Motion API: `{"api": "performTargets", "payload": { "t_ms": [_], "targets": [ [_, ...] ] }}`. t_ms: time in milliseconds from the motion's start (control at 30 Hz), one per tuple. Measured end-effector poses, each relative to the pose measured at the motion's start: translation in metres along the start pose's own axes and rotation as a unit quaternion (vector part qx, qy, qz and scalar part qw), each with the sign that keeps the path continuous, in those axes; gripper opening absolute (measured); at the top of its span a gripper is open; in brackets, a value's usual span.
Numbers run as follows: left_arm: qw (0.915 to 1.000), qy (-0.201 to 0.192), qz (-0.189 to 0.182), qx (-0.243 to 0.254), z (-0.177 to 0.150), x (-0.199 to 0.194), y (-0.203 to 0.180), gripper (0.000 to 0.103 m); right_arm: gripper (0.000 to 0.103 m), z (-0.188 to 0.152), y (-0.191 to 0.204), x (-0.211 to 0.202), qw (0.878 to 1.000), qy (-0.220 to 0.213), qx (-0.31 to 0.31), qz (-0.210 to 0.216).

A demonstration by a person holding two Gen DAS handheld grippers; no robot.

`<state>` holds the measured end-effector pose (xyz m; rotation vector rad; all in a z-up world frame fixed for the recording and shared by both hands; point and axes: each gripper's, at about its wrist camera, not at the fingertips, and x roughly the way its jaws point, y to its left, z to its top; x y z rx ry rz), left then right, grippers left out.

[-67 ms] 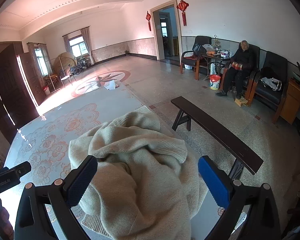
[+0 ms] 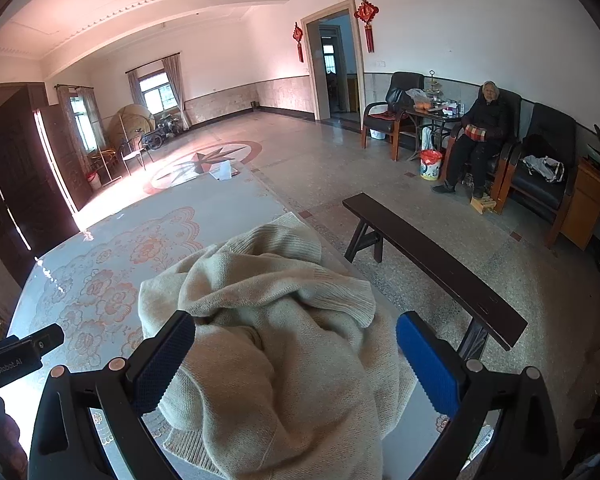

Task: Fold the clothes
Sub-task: 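Move the right gripper over the crumpled cream sweater and approach it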

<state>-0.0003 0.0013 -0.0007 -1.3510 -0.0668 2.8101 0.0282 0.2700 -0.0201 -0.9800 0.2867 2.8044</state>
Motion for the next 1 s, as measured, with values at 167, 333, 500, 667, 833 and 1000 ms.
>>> {"api": "performTargets", "payload": {
  "t_ms": [167, 333, 500, 667, 833, 1000],
  "targets": [
    [0.9999, -0.008, -0.001, 0.011, 0.000, 0.001, -0.002, 0.103, 0.103, 0.001, 0.001, 0.003, 1.000, 0.004, 0.001, 0.002],
    [0.9999, -0.004, 0.003, 0.016, 0.000, 0.004, -0.004, 0.103, 0.103, -0.001, 0.003, 0.008, 1.000, 0.010, -0.008, 0.015],
    [0.9995, 0.007, 0.012, 0.028, -0.005, 0.015, 0.001, 0.103, 0.103, 0.002, 0.003, 0.012, 0.998, 0.030, -0.031, 0.035],
    [0.9991, 0.035, 0.006, 0.022, -0.010, 0.027, 0.002, 0.103, 0.103, 0.007, 0.004, 0.025, 0.996, 0.051, -0.065, 0.038],
    [0.9972, 0.030, 0.019, 0.066, -0.009, 0.029, -0.014, 0.103, 0.103, 0.008, 0.011, 0.032, 0.994, 0.059, -0.079, 0.052],
    [0.9951, 0.028, 0.024, 0.091, -0.008, 0.030, -0.023, 0.103, 0.103, 0.008, 0.023, 0.036, 0.992, 0.061, -0.092, 0.068]
  ]
}}
